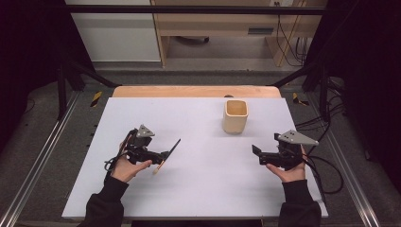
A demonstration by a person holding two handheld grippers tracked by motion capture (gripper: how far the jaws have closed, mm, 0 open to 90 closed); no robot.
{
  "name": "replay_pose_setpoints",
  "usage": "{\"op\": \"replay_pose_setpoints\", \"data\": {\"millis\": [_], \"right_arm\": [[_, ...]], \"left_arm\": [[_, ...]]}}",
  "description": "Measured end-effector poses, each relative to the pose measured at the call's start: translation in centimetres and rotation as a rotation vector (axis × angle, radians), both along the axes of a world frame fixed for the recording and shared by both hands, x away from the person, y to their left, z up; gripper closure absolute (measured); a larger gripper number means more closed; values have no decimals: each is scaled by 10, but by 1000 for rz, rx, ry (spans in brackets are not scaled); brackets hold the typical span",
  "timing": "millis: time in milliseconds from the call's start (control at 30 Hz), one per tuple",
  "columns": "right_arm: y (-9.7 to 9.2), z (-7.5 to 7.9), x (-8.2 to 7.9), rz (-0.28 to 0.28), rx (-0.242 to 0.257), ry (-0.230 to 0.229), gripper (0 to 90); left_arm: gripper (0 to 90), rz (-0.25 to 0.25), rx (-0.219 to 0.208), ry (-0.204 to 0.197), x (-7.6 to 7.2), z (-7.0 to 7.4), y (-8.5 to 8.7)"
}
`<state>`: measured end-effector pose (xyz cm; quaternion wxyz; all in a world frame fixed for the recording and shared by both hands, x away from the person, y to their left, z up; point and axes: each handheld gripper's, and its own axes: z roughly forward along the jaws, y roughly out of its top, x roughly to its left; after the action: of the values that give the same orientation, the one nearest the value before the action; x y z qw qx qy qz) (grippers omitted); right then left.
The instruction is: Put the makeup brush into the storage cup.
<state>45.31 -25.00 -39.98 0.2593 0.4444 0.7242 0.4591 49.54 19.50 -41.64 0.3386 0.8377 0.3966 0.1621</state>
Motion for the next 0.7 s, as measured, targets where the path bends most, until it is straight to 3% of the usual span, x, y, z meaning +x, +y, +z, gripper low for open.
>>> {"op": "replay_pose_setpoints", "data": {"millis": [400,700], "right_arm": [[2,-1,1,6,-3,7,50],[2,-1,1,8,-2,10,53]], "left_arm": [[194,-28,56,40,4,-8,-13],[310,-35,92,89,11,-14,-18]]}}
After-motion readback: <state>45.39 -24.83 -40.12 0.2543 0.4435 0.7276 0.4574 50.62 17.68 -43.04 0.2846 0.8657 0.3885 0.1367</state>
